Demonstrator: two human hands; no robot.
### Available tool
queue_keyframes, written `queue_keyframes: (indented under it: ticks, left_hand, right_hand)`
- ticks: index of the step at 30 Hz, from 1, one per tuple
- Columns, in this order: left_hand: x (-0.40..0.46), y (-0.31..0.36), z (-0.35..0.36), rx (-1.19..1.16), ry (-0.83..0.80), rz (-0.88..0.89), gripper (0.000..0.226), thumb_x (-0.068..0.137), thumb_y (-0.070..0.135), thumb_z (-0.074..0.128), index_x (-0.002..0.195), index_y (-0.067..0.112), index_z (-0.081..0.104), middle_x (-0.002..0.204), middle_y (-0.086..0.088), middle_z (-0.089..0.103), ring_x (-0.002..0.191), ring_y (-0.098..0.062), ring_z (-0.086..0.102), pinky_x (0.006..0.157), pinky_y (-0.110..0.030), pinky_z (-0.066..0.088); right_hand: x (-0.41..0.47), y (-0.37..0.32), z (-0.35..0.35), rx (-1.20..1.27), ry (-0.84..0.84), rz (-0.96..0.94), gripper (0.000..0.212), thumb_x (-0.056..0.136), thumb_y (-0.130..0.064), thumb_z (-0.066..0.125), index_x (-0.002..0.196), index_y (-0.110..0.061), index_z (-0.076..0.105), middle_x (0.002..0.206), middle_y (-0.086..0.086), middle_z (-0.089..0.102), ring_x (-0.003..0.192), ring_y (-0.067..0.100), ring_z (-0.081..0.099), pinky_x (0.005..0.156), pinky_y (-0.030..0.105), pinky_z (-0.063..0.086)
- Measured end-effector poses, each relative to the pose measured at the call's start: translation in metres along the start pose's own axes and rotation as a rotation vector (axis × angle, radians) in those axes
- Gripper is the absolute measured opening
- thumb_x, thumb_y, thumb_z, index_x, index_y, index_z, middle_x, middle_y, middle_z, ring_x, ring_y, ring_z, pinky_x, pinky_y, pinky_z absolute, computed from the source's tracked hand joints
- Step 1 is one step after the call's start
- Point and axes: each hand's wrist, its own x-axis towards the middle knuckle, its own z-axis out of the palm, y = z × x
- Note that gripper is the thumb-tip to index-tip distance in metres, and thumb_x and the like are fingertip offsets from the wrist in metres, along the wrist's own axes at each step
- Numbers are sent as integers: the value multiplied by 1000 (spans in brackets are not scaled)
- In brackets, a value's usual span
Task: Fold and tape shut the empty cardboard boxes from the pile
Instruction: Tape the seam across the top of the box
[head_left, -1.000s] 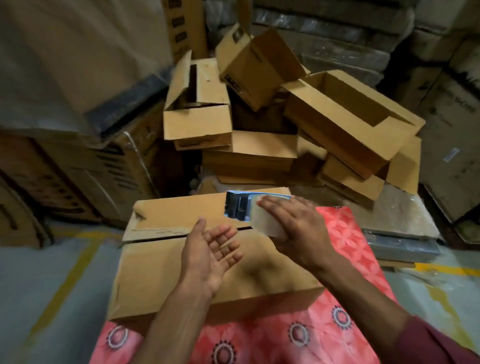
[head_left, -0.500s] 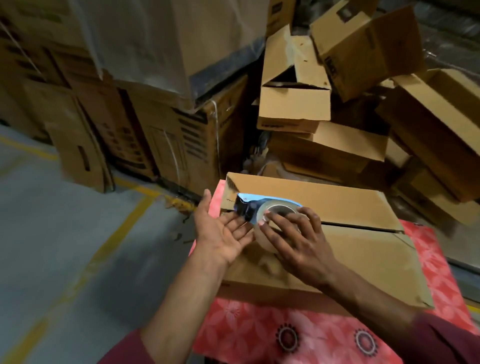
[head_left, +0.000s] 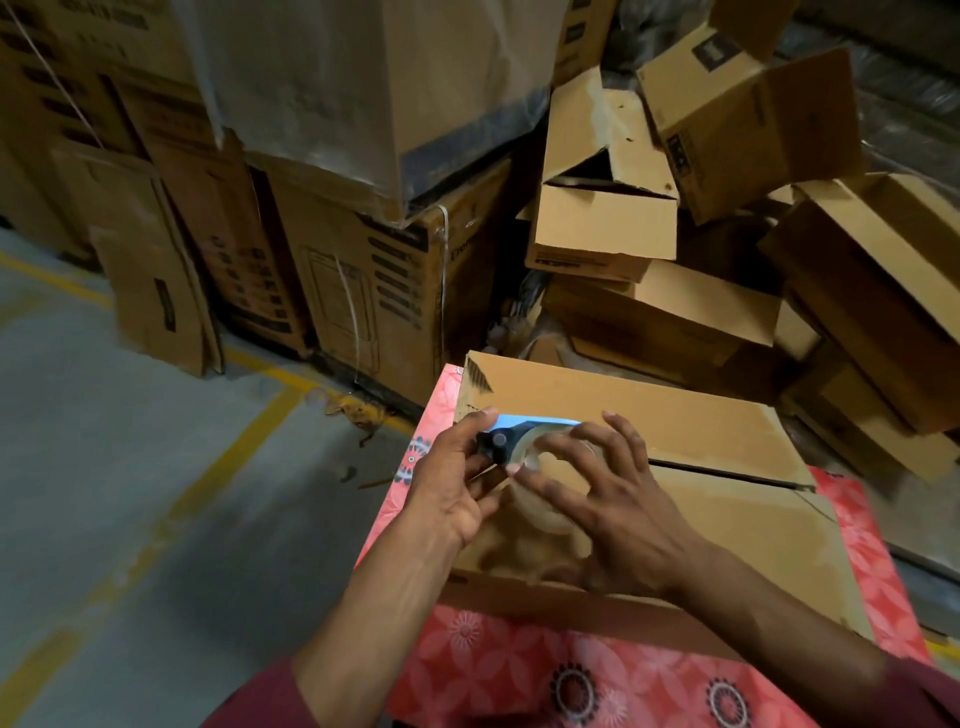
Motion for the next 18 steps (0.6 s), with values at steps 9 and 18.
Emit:
queue_keyframes:
  ticks: [9, 18]
  left_hand:
    - [-5, 2, 6, 26, -188, 14, 34, 87, 29, 74, 116, 12, 68, 87, -3, 78, 76, -19, 75, 73, -35, 55]
    - [-3, 2, -2, -11, -272, 102, 49, 78, 28, 83, 119, 7, 69, 101, -11, 68, 85, -22, 68, 79, -34, 59]
  right_hand:
    - [56, 67, -47, 1188, -720, 843, 59, 82, -71, 61, 131, -39, 62, 126, -3, 70, 112, 25, 70, 97, 51, 58]
    - [59, 58, -43, 1140, -694, 619, 43, 80, -15, 88, 119, -19, 70, 105, 10, 77, 88, 32, 74, 77, 42, 59]
